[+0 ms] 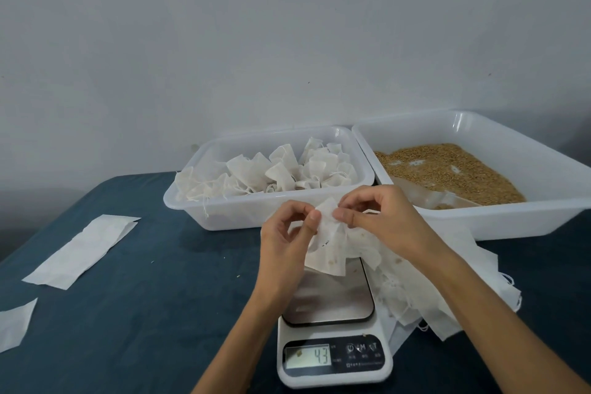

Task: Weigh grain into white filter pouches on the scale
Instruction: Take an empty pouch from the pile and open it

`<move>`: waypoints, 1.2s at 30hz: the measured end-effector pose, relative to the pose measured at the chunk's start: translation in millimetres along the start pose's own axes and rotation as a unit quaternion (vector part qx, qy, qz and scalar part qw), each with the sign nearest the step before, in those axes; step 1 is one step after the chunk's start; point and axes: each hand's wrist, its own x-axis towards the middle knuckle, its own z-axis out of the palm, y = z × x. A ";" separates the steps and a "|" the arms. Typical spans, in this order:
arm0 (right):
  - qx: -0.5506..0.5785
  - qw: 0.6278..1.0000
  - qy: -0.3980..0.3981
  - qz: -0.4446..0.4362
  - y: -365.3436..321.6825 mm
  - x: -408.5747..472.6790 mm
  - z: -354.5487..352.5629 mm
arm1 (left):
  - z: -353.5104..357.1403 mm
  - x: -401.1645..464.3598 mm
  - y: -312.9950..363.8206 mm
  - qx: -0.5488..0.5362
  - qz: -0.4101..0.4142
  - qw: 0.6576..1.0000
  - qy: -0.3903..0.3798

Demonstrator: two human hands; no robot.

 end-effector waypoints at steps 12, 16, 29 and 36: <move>0.167 0.976 -0.116 0.082 -5.7 -3.3 -4.0 | -1.7 1.0 -6.6 0.002 -0.010 1.000 0.025; 0.158 0.984 -0.050 0.060 -5.4 -3.8 1.5 | -1.5 0.7 -6.5 0.009 -0.005 0.999 0.032; 0.090 0.994 0.051 -0.041 2.2 -4.3 17.8 | 1.9 -3.7 -3.1 0.032 -0.016 0.999 -0.016; -0.054 0.987 0.068 -0.134 2.3 -7.5 23.1 | 1.8 -0.9 0.7 -0.066 -0.074 0.994 0.056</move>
